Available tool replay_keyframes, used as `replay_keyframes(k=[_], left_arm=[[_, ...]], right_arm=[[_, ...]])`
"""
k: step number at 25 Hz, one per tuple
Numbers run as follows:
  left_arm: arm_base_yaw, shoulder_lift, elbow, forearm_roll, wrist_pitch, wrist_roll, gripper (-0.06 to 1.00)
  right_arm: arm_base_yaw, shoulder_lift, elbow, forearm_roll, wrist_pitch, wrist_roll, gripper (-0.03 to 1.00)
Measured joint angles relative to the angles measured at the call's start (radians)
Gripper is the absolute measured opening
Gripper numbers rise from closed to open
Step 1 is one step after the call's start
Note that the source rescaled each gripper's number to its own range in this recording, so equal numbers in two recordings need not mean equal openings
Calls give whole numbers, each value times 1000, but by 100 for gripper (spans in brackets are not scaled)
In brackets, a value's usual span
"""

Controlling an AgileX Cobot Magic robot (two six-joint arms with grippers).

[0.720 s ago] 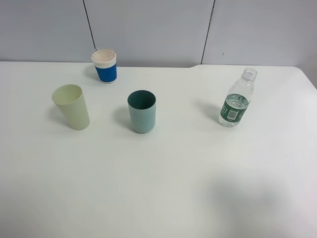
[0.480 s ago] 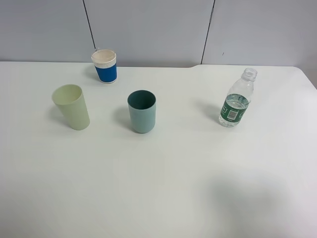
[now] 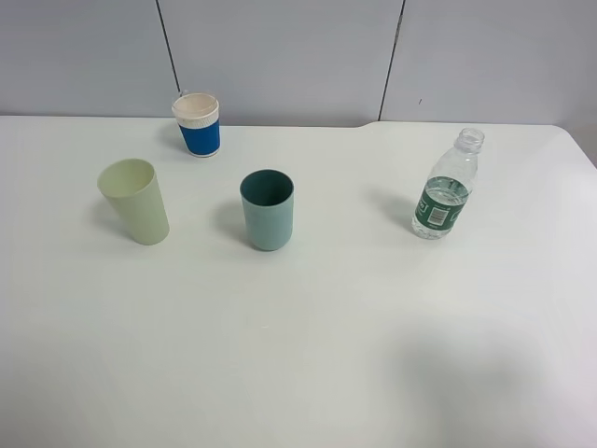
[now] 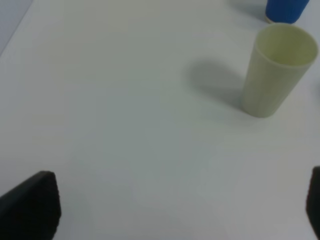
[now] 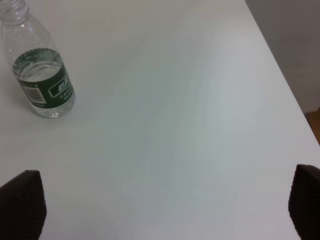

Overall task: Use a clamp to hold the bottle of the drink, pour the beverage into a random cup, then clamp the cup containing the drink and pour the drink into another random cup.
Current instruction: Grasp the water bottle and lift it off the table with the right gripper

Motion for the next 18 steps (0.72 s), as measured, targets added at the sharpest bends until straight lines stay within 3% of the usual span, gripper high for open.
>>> replay_keyframes(k=[18], left_arm=[[0, 0, 0, 0, 0, 0, 100]], right_arm=[[0, 0, 0, 0, 0, 0, 93]])
